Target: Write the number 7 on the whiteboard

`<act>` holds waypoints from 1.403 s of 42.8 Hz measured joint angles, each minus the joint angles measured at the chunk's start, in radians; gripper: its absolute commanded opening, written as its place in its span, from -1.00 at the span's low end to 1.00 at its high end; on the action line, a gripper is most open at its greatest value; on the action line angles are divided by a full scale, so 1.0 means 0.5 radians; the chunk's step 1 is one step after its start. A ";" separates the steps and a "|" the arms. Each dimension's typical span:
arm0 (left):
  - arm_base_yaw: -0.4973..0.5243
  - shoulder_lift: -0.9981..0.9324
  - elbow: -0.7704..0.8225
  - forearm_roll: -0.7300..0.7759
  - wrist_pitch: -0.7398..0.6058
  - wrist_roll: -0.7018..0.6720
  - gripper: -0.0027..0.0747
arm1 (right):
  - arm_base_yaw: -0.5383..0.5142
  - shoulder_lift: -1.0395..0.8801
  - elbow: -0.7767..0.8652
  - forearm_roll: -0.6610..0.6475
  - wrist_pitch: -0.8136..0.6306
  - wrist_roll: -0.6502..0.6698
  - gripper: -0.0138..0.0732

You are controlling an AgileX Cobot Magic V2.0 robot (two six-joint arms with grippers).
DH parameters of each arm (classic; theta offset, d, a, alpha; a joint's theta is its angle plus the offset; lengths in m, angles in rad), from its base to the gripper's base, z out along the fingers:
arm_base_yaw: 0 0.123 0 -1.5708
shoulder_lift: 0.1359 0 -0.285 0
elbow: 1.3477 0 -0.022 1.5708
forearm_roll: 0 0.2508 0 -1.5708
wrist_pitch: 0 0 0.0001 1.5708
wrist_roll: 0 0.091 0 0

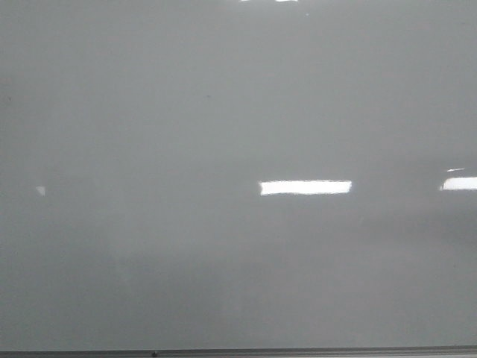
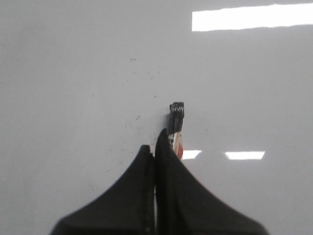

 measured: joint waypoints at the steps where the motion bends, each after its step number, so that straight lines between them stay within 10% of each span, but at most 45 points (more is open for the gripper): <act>1: 0.000 0.000 -0.055 -0.005 0.036 -0.001 -0.99 | 0.000 0.000 -0.068 0.000 0.040 0.000 -0.82; 25: 0.000 0.691 -0.534 0.083 0.433 -0.005 -0.96 | 0.000 0.415 -0.485 0.000 0.285 0.000 -0.78; 40: 0.000 0.704 -0.537 0.087 0.433 -0.005 0.74 | 0.000 0.415 -0.485 0.000 0.285 0.000 0.62; 60: 0.000 1.141 -0.707 0.158 0.486 -0.005 0.74 | 0.000 0.415 -0.485 0.000 0.285 0.000 0.70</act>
